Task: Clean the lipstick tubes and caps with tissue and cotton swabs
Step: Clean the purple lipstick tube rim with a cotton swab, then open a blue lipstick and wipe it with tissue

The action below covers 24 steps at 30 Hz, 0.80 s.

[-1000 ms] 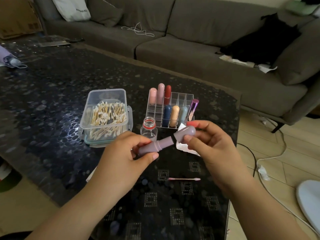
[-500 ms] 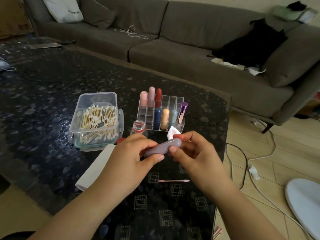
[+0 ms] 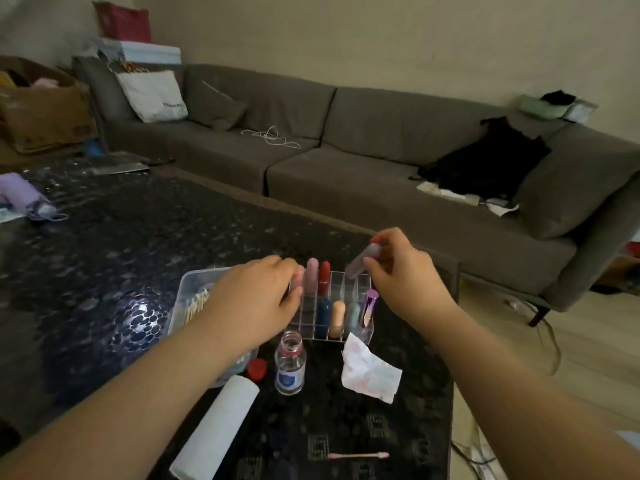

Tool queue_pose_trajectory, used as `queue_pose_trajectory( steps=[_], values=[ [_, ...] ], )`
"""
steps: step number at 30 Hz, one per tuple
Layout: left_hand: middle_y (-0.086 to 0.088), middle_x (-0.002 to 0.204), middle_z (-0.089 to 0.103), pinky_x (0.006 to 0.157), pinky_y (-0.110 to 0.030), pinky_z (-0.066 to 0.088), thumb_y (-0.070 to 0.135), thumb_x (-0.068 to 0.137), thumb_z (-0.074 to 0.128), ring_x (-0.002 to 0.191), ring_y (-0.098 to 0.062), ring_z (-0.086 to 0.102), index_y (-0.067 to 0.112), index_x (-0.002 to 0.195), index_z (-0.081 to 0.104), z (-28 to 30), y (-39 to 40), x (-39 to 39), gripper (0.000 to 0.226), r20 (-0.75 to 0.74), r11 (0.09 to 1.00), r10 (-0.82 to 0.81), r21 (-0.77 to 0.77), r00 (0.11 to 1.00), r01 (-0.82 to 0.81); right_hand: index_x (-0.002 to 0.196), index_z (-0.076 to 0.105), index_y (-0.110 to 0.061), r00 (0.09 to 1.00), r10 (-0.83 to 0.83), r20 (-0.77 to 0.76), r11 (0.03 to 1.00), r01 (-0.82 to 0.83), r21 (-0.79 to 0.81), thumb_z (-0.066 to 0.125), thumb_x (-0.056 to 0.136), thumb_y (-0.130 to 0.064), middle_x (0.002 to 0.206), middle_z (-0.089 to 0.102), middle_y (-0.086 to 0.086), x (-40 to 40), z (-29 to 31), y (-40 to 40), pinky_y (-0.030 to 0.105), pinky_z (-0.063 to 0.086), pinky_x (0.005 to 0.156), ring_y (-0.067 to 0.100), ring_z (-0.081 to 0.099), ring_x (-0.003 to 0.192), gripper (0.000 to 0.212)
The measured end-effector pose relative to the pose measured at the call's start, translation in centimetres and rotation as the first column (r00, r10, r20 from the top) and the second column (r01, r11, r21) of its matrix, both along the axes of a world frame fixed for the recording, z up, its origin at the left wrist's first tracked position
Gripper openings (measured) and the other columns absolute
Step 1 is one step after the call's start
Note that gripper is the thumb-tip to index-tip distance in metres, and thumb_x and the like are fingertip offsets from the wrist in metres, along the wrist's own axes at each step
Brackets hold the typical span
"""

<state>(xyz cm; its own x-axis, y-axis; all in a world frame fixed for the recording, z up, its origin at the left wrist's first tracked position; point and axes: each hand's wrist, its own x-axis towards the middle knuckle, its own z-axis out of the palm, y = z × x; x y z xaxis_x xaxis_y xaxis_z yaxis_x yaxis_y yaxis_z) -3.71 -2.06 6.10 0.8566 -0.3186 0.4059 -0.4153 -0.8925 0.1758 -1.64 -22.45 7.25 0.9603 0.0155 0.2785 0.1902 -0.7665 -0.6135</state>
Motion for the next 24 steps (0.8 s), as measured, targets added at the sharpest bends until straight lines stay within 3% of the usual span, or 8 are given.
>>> queue_pose_trajectory(
  steps=[4, 9, 14, 20, 24],
  values=[
    [0.006, 0.103, 0.053, 0.070, -0.024, 0.038, 0.037, 0.096, 0.040, 0.095, -0.012, 0.053, 0.025, 0.113, 0.051, -1.2, -0.1, 3.0, 0.023, 0.010, 0.987, -0.004, 0.160, 1.000, 0.002, 0.120, 0.048, -0.023, 0.995, 0.006, -0.100, 0.993, -0.018, -0.119, 0.056, 0.094, -0.025, 0.104, 0.063, -0.002, 4.2, -1.0, 0.7, 0.030, 0.057, 0.077, 0.010, 0.063, 0.086, 0.027],
    [0.001, 0.109, 0.057, 0.079, -0.031, 0.045, 0.033, 0.098, 0.036, 0.100, -0.018, 0.056, 0.020, 0.118, 0.048, -3.5, -0.5, 5.2, 0.027, 0.021, 0.966, -0.026, 0.258, 0.999, 0.020, 0.120, 0.049, -0.023, 0.990, 0.014, -0.138, 0.971, -0.047, -0.236, 0.055, 0.094, -0.026, 0.102, 0.064, -0.002, 7.0, -2.6, 1.4, 0.024, 0.053, 0.073, 0.010, 0.061, 0.084, 0.026],
    [0.001, 0.112, 0.057, 0.078, -0.030, 0.044, 0.034, 0.098, 0.036, 0.102, -0.017, 0.056, 0.017, 0.129, 0.041, -5.2, -0.3, 6.1, 0.035, 0.005, 0.975, -0.035, 0.221, 0.999, 0.032, 0.117, 0.050, -0.023, 0.983, -0.013, -0.185, 0.938, -0.052, -0.342, 0.056, 0.094, -0.029, 0.102, 0.063, 0.000, 8.8, -4.0, 1.8, 0.029, 0.055, 0.078, 0.014, 0.061, 0.086, 0.024],
    [0.006, 0.101, 0.055, 0.066, -0.022, 0.036, 0.036, 0.096, 0.041, 0.090, -0.010, 0.054, 0.024, 0.113, 0.052, -6.1, 0.2, 6.1, 0.023, -0.058, 0.996, -0.016, 0.084, 0.998, 0.021, 0.125, 0.051, -0.023, 0.967, -0.032, -0.254, 0.949, -0.051, -0.311, 0.058, 0.093, -0.029, 0.112, 0.062, 0.001, 9.2, -4.7, 1.7, 0.029, 0.053, 0.083, 0.016, 0.061, 0.094, 0.034],
    [0.006, 0.100, 0.055, 0.068, -0.021, 0.041, 0.037, 0.095, 0.043, 0.087, -0.009, 0.055, 0.025, 0.111, 0.053, -5.8, 0.6, 5.6, 0.022, -0.088, 0.999, 0.004, 0.051, 0.996, 0.000, 0.132, 0.048, -0.024, 0.986, 0.011, -0.167, 0.931, -0.071, -0.358, 0.058, 0.092, -0.030, 0.123, 0.060, -0.001, 7.3, -3.7, 1.9, 0.027, 0.050, 0.087, 0.015, 0.060, 0.105, 0.042]
  ],
)
